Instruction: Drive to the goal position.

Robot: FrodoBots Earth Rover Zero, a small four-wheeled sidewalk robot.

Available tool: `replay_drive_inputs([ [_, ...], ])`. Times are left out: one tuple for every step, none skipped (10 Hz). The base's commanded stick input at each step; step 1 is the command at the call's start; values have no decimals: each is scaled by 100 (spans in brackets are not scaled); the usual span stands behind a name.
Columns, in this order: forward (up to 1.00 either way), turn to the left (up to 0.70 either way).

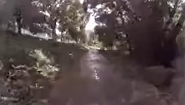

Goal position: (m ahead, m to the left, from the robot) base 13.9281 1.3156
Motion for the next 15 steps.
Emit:
replay_drive_inputs([
  [70, 7],
  [70, 1],
  [70, 3],
  [70, 6],
  [70, 10],
  [70, 5],
  [70, 0],
  [70, 0],
  [70, 0],
  [70, 0],
  [70, -20],
  [70, -15],
  [70, 0],
  [70, 0],
  [70, 0],
])
